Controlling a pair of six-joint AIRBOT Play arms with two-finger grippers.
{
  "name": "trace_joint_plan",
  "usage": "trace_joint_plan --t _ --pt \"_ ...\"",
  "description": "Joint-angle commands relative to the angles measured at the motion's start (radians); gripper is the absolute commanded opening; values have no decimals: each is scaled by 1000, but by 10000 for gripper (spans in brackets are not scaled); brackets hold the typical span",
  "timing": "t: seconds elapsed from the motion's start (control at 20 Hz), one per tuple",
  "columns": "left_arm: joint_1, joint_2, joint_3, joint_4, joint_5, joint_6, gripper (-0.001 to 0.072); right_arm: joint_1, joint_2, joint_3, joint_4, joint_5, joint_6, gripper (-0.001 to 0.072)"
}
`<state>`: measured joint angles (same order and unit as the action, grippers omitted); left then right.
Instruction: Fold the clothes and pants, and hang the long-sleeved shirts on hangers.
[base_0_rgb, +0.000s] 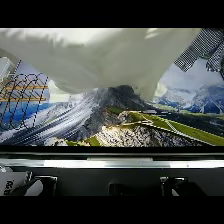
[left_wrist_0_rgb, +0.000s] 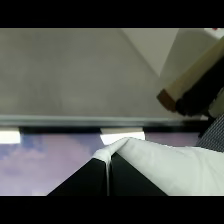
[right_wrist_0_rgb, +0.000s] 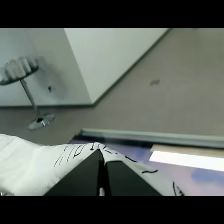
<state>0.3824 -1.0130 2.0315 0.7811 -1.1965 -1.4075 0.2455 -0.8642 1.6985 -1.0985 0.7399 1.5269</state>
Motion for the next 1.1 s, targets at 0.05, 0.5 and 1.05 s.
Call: trace_joint_plan --t 0.05,0.5,1.05 --pt "-3 198 29 118 97 -71 17 1 83 202 -116 75 58 26" --pt "-3 268 -18 300 185 -176 18 1 84 203 -361 14 251 26" --pt "-171 -284 -207 105 193 -9 18 0 -565 203 -598 142 608 25"
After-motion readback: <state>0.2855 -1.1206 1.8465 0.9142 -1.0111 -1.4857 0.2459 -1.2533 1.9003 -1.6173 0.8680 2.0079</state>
